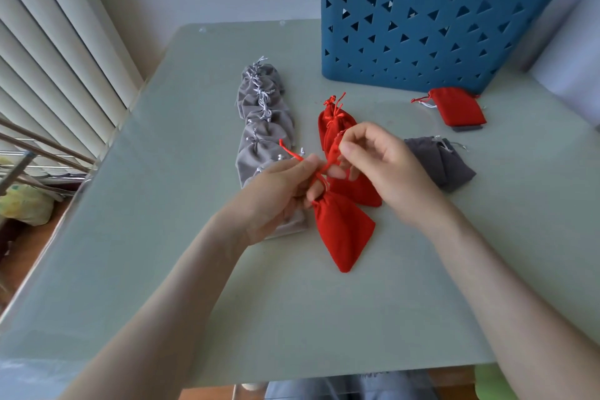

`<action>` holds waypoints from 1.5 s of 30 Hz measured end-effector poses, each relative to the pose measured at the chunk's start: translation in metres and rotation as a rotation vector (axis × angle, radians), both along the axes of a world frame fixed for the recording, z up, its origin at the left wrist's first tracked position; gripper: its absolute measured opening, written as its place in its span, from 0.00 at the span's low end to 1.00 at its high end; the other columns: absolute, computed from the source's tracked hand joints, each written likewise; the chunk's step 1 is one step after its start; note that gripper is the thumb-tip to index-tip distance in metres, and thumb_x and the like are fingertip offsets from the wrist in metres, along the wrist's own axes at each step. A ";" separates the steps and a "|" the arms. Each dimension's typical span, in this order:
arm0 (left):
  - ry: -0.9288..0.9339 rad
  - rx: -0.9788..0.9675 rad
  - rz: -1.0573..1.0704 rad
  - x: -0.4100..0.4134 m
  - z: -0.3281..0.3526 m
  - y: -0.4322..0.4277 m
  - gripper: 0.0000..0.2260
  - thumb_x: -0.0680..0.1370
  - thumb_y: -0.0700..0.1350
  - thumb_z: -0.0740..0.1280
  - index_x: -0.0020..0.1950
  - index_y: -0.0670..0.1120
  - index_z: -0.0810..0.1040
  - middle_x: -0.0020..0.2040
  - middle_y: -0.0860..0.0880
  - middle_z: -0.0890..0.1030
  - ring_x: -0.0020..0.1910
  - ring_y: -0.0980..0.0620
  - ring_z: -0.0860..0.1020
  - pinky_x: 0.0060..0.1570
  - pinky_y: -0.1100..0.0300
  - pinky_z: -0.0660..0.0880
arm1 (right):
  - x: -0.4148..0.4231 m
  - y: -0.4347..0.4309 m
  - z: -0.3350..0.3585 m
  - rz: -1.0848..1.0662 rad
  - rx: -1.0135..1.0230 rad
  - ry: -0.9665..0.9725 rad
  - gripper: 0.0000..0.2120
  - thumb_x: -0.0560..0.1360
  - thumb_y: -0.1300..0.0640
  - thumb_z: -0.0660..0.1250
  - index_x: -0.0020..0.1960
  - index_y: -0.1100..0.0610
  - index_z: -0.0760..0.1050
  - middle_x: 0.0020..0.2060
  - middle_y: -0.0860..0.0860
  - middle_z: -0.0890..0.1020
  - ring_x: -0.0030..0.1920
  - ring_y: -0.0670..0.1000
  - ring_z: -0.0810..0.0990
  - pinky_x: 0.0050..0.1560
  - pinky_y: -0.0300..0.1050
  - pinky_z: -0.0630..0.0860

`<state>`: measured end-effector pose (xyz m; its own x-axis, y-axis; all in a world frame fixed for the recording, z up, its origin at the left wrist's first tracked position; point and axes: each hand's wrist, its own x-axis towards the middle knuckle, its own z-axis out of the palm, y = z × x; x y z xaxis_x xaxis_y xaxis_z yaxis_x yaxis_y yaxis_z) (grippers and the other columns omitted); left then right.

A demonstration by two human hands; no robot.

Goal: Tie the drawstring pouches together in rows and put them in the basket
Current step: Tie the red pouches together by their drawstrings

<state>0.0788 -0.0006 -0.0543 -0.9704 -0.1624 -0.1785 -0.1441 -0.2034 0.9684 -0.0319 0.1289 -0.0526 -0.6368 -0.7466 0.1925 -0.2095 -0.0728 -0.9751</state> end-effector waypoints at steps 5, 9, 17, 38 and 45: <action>0.122 -0.033 0.131 -0.002 -0.001 0.003 0.13 0.82 0.42 0.55 0.43 0.42 0.75 0.26 0.54 0.71 0.28 0.61 0.69 0.33 0.70 0.67 | 0.005 -0.003 -0.007 0.163 0.053 -0.171 0.16 0.71 0.62 0.71 0.52 0.54 0.67 0.40 0.49 0.80 0.45 0.44 0.79 0.52 0.38 0.74; 0.180 -0.052 0.215 -0.005 -0.003 0.001 0.12 0.81 0.45 0.59 0.44 0.44 0.79 0.27 0.53 0.74 0.31 0.56 0.71 0.37 0.65 0.66 | 0.006 -0.005 -0.010 0.238 0.057 -0.243 0.14 0.71 0.65 0.70 0.52 0.55 0.69 0.39 0.52 0.79 0.48 0.50 0.77 0.56 0.42 0.70; 0.232 -0.161 0.124 -0.003 -0.007 -0.005 0.08 0.76 0.43 0.64 0.43 0.44 0.82 0.39 0.48 0.82 0.40 0.54 0.77 0.42 0.67 0.71 | 0.003 -0.004 -0.008 0.189 0.041 -0.279 0.16 0.67 0.65 0.62 0.54 0.57 0.70 0.37 0.51 0.79 0.42 0.47 0.79 0.47 0.36 0.73; 0.560 -1.307 0.464 -0.005 -0.024 -0.004 0.04 0.72 0.44 0.63 0.46 0.47 0.73 0.39 0.58 0.69 0.38 0.55 0.70 0.36 0.60 0.70 | 0.005 -0.005 -0.007 0.221 0.143 -0.314 0.11 0.80 0.64 0.58 0.53 0.56 0.79 0.41 0.53 0.79 0.39 0.47 0.75 0.44 0.40 0.71; 0.502 -1.282 0.442 -0.003 -0.022 -0.005 0.07 0.74 0.44 0.63 0.46 0.42 0.78 0.38 0.51 0.77 0.39 0.55 0.72 0.39 0.66 0.68 | 0.004 -0.005 -0.009 0.201 0.200 -0.232 0.07 0.80 0.58 0.61 0.52 0.59 0.77 0.41 0.52 0.81 0.43 0.48 0.78 0.50 0.43 0.73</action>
<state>0.0754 -0.0060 -0.0766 -0.7152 -0.2439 0.6550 0.1032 0.8900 0.4441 -0.0280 0.1240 -0.0617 -0.4834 -0.8694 -0.1026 0.0183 0.1071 -0.9941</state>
